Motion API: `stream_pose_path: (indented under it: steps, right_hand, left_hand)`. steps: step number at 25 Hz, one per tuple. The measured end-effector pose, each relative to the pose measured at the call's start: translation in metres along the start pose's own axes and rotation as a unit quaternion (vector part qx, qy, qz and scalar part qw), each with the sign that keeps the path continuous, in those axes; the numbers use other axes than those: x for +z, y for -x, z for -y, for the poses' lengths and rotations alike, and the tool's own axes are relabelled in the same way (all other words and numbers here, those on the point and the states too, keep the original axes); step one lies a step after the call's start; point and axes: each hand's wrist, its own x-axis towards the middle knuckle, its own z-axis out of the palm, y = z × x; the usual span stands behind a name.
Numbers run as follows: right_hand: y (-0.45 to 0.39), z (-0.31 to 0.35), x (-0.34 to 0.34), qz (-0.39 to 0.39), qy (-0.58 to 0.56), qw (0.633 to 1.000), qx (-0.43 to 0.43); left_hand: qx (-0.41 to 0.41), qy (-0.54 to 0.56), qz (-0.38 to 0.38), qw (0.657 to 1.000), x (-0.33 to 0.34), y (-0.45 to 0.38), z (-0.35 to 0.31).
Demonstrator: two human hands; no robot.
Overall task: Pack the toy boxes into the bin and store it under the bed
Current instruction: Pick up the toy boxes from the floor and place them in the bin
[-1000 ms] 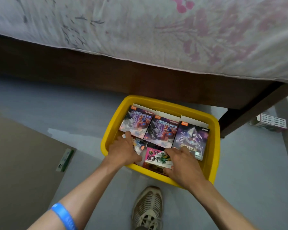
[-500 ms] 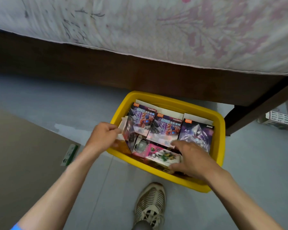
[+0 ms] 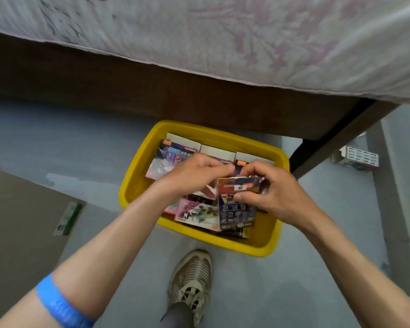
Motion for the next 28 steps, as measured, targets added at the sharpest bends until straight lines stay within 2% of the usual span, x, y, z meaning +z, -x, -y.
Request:
stream_pose_path:
  steps: [1, 2, 3, 4, 5, 6, 7, 9, 11, 13, 15, 18, 20, 22, 24, 28]
  right_hand:
    - [0.012, -0.005, -0.019, -0.014, -0.032, 0.999, 0.034]
    - [0.023, -0.009, -0.037, -0.03, -0.053, 0.997, 0.056]
    - [0.033, -0.012, -0.051, -0.039, -0.056, 0.995, 0.069]
    - [0.042, -0.015, -0.062, -0.04, -0.045, 0.995, 0.082]
    - [0.048, -0.016, -0.068, -0.043, -0.028, 0.994, 0.096]
    - [0.052, -0.016, -0.07, -0.056, -0.008, 0.991, 0.118]
    - [0.054, -0.016, -0.068, -0.077, 0.021, 0.987, 0.143]
    - [0.055, -0.012, -0.053, -0.106, 0.108, 0.971, 0.185]
    - [0.059, -0.005, -0.028, -0.114, 0.144, 0.963, 0.199]
    - [0.067, 0.003, -0.005, -0.148, 0.128, 0.958, 0.21]
    - [0.071, 0.004, 0.012, -0.192, 0.128, 0.948, 0.218]
    - [0.061, 0.002, 0.028, -0.236, 0.16, 0.939, 0.192]
    - [0.051, 0.0, 0.037, -0.228, 0.195, 0.931, 0.205]
    - [0.043, -0.004, 0.046, -0.195, 0.229, 0.918, 0.257]
    - [0.041, -0.006, 0.056, -0.162, 0.294, 0.902, 0.273]
    - [0.044, -0.002, 0.072, -0.169, 0.403, 0.878, 0.197]
  left_hand:
    - [-0.009, 0.059, -0.024, 0.998, 0.011, -0.006, -0.001]
    - [0.003, 0.065, -0.043, 0.997, 0.02, -0.009, 0.003]
    - [0.044, -0.005, -0.041, 0.998, 0.026, -0.012, 0.013]
    - [0.105, -0.126, 0.004, 0.986, 0.034, -0.015, 0.025]
    - [0.162, -0.267, 0.077, 0.947, 0.042, -0.015, 0.034]
    - [0.205, -0.396, 0.152, 0.882, 0.052, -0.014, 0.039]
    - [0.232, -0.489, 0.211, 0.814, 0.061, -0.018, 0.043]
    - [0.243, -0.592, 0.263, 0.722, 0.08, -0.03, 0.048]
    - [0.241, -0.66, 0.271, 0.658, 0.093, -0.043, 0.045]
    - [0.226, -0.702, 0.268, 0.62, 0.095, -0.054, 0.051]
    - [0.224, -0.71, 0.266, 0.613, 0.087, -0.057, 0.061]
    - [0.268, -0.677, 0.26, 0.635, 0.076, -0.051, 0.072]
    - [0.288, -0.656, 0.264, 0.646, 0.07, -0.049, 0.076]
    - [0.283, -0.659, 0.271, 0.642, 0.064, -0.05, 0.077]
    - [0.28, -0.67, 0.265, 0.634, 0.06, -0.049, 0.077]
    - [0.288, -0.699, 0.243, 0.608, 0.067, -0.044, 0.081]
